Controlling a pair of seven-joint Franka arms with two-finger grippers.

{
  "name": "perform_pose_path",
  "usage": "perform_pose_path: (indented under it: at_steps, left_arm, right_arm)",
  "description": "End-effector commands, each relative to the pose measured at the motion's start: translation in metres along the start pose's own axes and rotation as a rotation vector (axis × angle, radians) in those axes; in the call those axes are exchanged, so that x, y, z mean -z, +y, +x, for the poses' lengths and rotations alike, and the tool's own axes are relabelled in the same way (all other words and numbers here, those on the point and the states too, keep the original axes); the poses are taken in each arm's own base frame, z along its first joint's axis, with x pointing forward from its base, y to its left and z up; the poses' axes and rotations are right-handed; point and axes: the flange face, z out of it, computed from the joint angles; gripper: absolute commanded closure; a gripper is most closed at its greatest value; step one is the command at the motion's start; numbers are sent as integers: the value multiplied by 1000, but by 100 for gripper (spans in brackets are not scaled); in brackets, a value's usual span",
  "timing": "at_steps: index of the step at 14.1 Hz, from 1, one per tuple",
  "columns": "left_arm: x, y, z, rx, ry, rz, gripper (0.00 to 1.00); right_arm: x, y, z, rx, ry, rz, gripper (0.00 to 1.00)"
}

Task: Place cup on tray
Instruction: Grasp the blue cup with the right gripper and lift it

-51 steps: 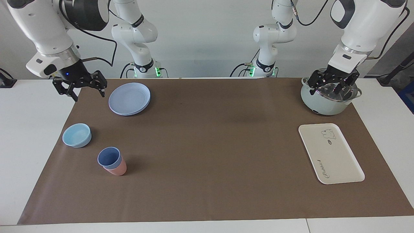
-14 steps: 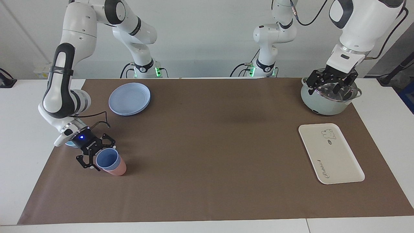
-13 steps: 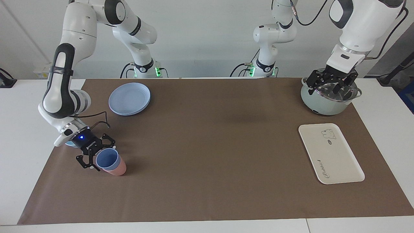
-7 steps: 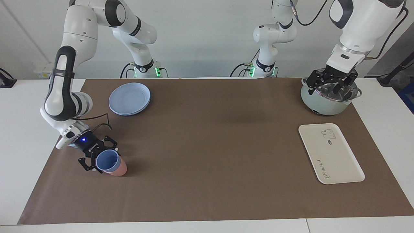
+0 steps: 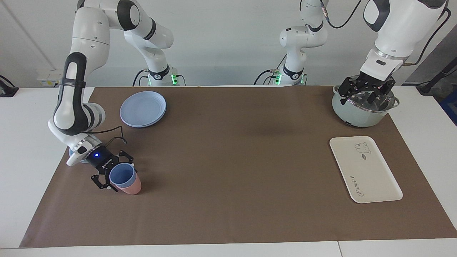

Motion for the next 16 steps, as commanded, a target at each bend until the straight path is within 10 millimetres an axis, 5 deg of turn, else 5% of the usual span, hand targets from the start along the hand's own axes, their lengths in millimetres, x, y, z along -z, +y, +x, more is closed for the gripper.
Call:
perform_pose_path:
  at_steps: [1, 6, 7, 8, 9, 12, 16]
  left_arm:
    - [1, -2, -9, -6, 3, 20, 0]
    - [1, -4, -9, -6, 4, 21, 0]
    - [1, -4, -9, -8, 4, 21, 0]
    - [1, -3, -9, -8, 6, 20, 0]
    - [1, -3, -9, -8, 6, 20, 0]
    - [1, -3, -9, -8, 9, 20, 0]
    - [1, -3, -5, 3, 30, 7, 0]
  right_arm:
    - [-7, -1, 1, 4, 25, -15, 0]
    - [-15, -7, 4, -12, 41, -16, 0]
    - [-15, -6, 4, -9, 42, -16, 10]
    - [-14, -6, 4, -8, 42, -18, 71]
    - [-15, -6, 6, -21, 44, -16, 100]
    - [-13, -7, 15, -69, 48, -18, 100]
    - [8, -28, 81, -53, -32, -77, 100]
